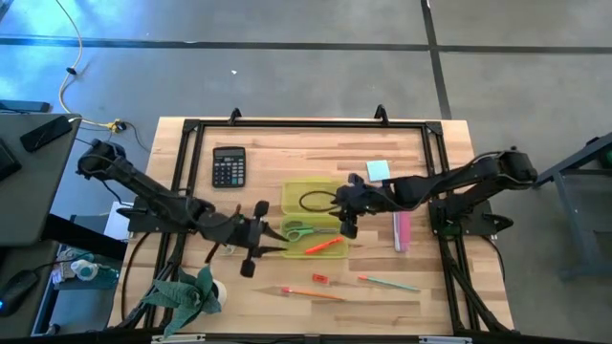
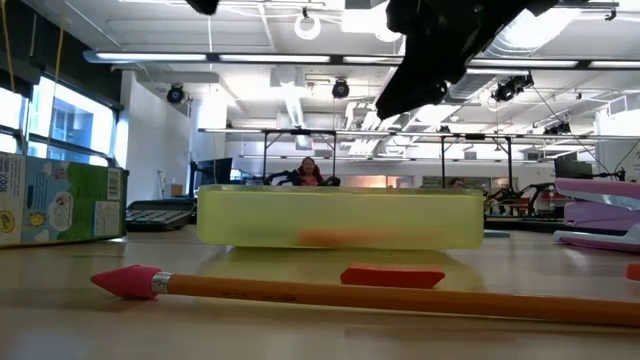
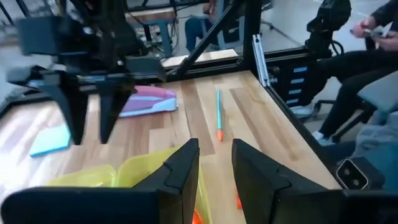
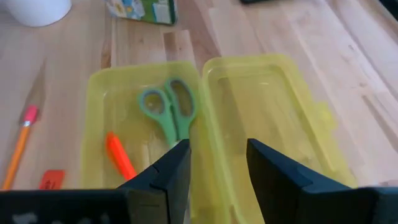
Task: Pack school essentials
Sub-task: Put the orange pencil into the yellow supply box
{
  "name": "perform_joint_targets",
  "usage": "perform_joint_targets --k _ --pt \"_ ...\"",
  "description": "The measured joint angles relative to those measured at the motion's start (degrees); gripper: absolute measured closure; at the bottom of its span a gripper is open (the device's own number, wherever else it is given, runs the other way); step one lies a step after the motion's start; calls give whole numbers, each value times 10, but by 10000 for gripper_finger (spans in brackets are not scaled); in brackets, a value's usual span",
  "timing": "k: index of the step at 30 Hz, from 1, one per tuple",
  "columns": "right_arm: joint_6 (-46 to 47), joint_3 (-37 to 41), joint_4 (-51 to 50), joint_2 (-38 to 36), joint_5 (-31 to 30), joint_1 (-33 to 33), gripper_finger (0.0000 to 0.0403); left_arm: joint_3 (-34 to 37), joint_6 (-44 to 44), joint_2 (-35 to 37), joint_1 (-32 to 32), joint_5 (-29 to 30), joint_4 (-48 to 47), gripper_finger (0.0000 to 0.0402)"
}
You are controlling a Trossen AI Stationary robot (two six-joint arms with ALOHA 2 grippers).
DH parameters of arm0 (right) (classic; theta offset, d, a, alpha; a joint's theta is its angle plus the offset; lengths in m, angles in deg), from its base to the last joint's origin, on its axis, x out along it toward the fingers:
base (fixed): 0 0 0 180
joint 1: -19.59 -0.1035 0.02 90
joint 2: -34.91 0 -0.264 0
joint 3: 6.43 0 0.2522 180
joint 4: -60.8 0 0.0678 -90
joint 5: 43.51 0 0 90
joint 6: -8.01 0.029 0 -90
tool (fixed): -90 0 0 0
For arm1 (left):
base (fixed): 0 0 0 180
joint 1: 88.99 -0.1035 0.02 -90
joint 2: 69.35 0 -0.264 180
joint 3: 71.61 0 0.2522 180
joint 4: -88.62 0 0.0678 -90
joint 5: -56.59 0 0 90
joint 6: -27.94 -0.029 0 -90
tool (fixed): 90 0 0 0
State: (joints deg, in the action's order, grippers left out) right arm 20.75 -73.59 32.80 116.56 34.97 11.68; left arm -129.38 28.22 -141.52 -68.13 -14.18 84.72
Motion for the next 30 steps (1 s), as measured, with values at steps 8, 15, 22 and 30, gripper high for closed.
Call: perform_joint_targets --k 8,15,22,30 --pt "4 0 -25 0 -52 -47 258 -25 -20 -4 38 49 -54 316" --pt "28 0 -52 0 -69 -56 258 -81 -7 -27 45 75 -149 316" --pt "42 0 -76 0 -76 -56 258 -137 42 -105 45 63 -230 279" --pt "54 0 -78 1 -76 -56 258 -219 95 -203 56 8 -311 246"
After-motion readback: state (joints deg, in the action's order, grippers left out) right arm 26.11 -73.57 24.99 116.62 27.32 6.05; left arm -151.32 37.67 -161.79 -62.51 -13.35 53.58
